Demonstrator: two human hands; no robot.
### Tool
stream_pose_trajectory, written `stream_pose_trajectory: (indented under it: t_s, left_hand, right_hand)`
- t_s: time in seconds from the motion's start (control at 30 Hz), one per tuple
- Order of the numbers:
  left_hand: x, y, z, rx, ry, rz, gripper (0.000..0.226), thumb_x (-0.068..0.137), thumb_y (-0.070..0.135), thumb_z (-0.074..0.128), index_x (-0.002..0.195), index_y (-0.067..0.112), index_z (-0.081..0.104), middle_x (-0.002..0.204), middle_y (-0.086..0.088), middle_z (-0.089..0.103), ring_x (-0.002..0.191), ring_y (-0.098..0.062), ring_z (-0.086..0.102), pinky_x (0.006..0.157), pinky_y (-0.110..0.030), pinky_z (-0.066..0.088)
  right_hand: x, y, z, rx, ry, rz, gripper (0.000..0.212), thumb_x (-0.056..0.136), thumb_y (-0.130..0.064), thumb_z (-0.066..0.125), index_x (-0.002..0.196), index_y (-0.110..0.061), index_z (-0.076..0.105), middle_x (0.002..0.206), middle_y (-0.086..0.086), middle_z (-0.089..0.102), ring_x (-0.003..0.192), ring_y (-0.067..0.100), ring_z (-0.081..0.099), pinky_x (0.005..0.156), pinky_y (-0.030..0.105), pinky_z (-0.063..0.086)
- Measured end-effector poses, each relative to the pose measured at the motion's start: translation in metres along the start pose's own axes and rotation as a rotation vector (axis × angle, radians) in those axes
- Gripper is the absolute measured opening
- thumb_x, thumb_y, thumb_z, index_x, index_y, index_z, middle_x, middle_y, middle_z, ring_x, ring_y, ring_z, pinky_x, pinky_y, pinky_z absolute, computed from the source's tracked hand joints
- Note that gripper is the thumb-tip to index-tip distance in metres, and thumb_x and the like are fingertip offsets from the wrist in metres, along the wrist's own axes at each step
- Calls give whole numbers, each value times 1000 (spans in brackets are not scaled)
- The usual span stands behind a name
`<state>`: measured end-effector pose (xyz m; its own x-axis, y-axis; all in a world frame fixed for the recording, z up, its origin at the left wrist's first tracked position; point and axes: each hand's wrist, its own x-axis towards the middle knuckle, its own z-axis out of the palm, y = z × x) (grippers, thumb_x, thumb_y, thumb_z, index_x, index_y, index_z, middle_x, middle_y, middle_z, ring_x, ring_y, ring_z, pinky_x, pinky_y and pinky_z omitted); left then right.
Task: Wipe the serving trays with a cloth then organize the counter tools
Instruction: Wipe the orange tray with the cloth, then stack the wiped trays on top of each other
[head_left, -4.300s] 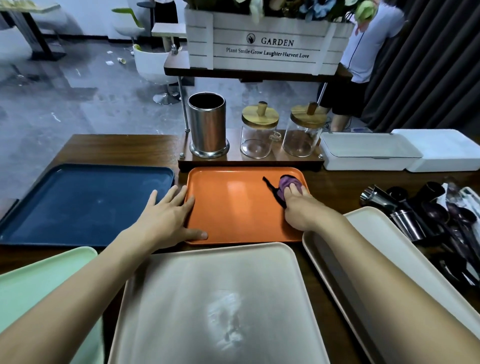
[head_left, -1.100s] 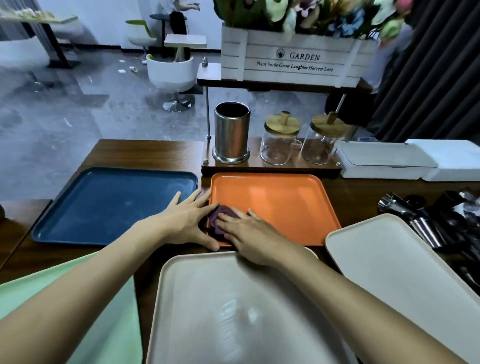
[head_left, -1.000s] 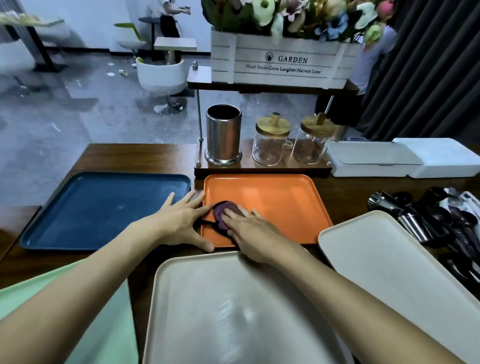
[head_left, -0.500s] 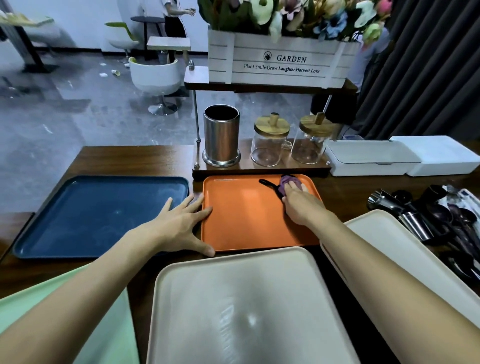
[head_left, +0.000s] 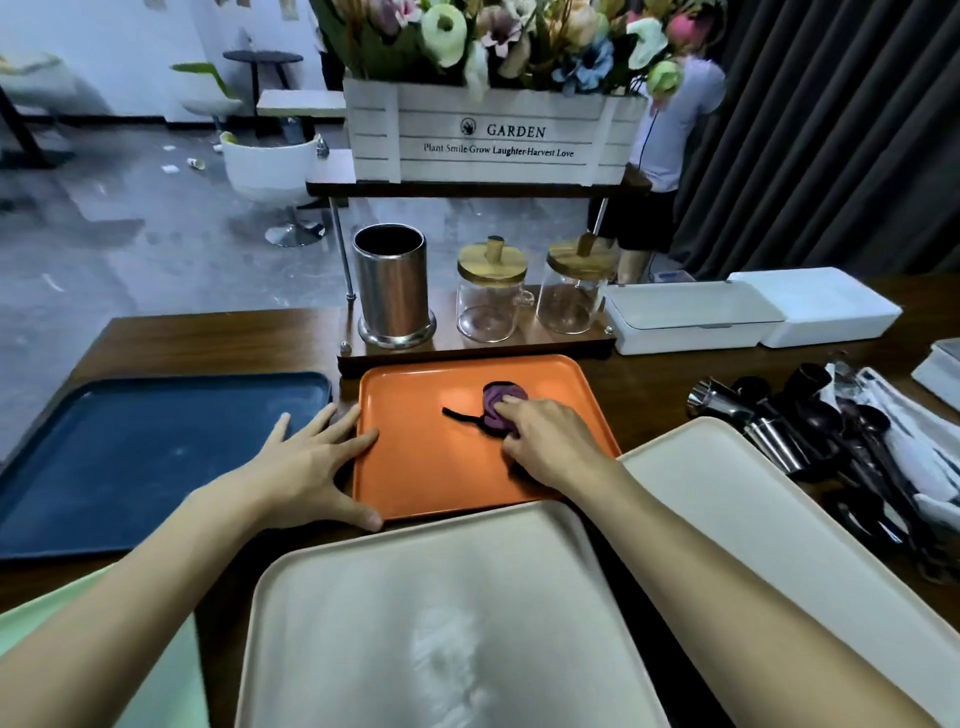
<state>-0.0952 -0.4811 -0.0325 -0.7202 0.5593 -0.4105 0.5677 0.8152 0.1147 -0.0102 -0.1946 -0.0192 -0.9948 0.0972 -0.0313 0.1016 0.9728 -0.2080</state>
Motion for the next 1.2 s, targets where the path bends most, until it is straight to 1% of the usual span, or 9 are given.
stream_pose_trajectory:
  t_s: [0.07, 0.13, 0.27, 0.47, 0.6, 0.73, 0.87, 1.03, 1.2]
  left_hand:
    - [-3, 2, 1, -13, 9, -14, 134, 49, 103, 43, 162, 42, 4, 167, 13, -17, 152, -13, -27, 123, -57, -15]
    - [-9, 4, 4, -30, 40, -29, 132, 46, 106, 36, 160, 47, 5, 168, 12, -14, 153, -13, -26, 123, -56, -13]
    - [-28, 12, 16, -44, 151, -62, 126, 46, 110, 16, 158, 53, 5, 170, 8, -11, 154, -14, -22, 125, -53, -9]
    - [-67, 35, 34, -138, 354, -133, 112, 61, 106, 17, 158, 50, 17, 170, 8, 0, 153, -9, -18, 126, -49, -3]
    - [-105, 50, 46, -226, 383, -237, 112, 61, 105, 19, 158, 47, 18, 167, 12, 2, 155, -11, -14, 127, -48, -2]
    - [-148, 53, 57, -287, 398, -351, 109, 65, 101, 27, 159, 46, 20, 169, 11, 6, 156, -10, -12, 127, -46, 5]
    - [-184, 45, 62, -382, 446, -451, 115, 62, 104, 29, 159, 42, 22, 167, 12, 10, 157, -12, -7, 127, -44, 10]
    - [-209, 17, 60, -483, 508, -530, 95, 81, 71, 57, 161, 39, 17, 170, 6, 10, 157, -14, -6, 127, -47, 12]
    - [-203, -53, 56, -388, 509, -541, 108, 76, 86, 46, 162, 40, -1, 172, 2, 4, 158, -21, -4, 128, -44, 10]
  right_hand:
    - [-6, 8, -15, 102, 33, 26, 36, 88, -18, 58, 122, -24, 64, 124, 3, 68, 111, 37, 60, 79, 37, 45]
    - [-10, 23, -33, 170, 83, 74, 47, 88, -20, 60, 134, -31, 60, 137, 2, 63, 119, 37, 58, 89, 37, 47]
    - [-12, 79, -56, 116, 107, 153, 52, 91, -22, 60, 142, -34, 55, 136, 8, 63, 121, 39, 57, 91, 39, 47]
    - [3, 137, -55, 79, 78, 174, 50, 91, -23, 64, 140, -31, 58, 131, 18, 65, 118, 42, 58, 92, 41, 48]
    - [9, 141, -51, 67, 74, 88, 36, 93, -35, 61, 129, -41, 64, 122, 10, 70, 110, 38, 63, 82, 39, 50]
    - [7, 108, -51, 110, 106, -23, 41, 95, -35, 56, 136, -36, 61, 122, 6, 71, 110, 36, 64, 86, 40, 51]
    - [-16, 44, -48, 198, 79, -237, 44, 96, -30, 58, 140, -30, 59, 133, 8, 66, 123, 33, 58, 97, 37, 45]
    - [-38, -43, -30, 304, -82, -469, 51, 102, -33, 51, 152, -36, 43, 152, -1, 50, 137, 24, 48, 108, 32, 37]
    - [-34, -129, 9, 475, -192, -468, 63, 101, -46, 51, 158, -37, 25, 164, -7, 25, 149, 21, 32, 115, 32, 28]
